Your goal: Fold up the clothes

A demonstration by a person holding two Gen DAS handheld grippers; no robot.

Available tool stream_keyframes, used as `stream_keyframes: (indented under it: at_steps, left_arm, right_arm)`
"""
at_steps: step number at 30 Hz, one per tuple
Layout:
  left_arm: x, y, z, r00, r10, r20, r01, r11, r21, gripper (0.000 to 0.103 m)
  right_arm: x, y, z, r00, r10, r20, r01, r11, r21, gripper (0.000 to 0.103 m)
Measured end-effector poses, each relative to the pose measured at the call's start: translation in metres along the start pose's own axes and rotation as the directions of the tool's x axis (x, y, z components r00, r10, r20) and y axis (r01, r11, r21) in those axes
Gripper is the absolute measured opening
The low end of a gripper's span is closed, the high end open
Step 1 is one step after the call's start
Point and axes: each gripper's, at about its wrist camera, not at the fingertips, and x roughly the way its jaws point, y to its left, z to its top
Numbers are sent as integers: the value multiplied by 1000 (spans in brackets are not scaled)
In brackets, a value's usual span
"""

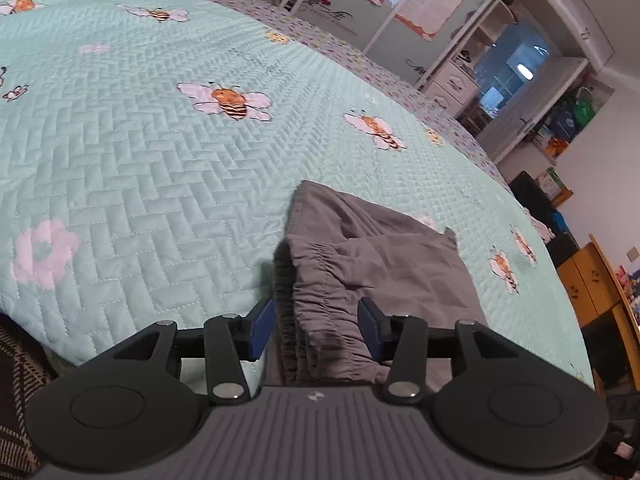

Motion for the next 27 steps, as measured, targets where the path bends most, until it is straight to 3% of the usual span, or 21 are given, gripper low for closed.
stream_keyframes:
  at_steps: [2, 5, 10, 13, 16, 17, 20, 23, 24, 27]
  left_arm:
    - [3, 10, 2, 1000, 13, -11, -14, 999, -41, 55]
    - [7, 23, 2, 999, -30, -40, 25, 993, -116, 55]
    - [14, 18, -3, 994, -65, -84, 57, 994, -97, 60]
    - [14, 8, -6, 994, 1, -107, -4, 1000, -24, 61]
    - [8, -8, -5, 991, 111, -81, -104, 991, 87, 63]
    - [7, -14, -5, 984, 154, -86, -142, 982, 125, 65]
    - [7, -40, -6, 936, 333, -113, -293, 916, 274, 67]
    - [5, -63, -2, 905, 392, -167, -312, 877, 365, 73]
    - [4, -68, -2, 901, 390, -188, -300, 876, 379, 73]
    - [3, -77, -2, 898, 373, -234, -263, 880, 395, 74]
  right_arm:
    - [-12, -9, 6, 998, -45, 51, 44, 999, 20, 55]
    - [-22, -25, 14, 992, -103, 74, 99, 993, 58, 63]
    - [-24, -43, 15, 990, -131, 58, 123, 985, 119, 63]
    - [-16, -33, 15, 989, -147, 17, 146, 987, 64, 63]
    - [-6, -2, 14, 968, -252, -13, 248, 959, -139, 68]
    - [-3, 10, 14, 954, -299, -15, 289, 934, -207, 68]
    - [11, 37, 12, 922, -385, -48, 354, 885, -303, 72]
    - [25, 57, 16, 895, -435, -99, 382, 861, -335, 76]
    - [30, 62, 18, 882, -456, -119, 396, 854, -339, 82]
    - [41, 72, 25, 857, -488, -167, 410, 841, -353, 82]
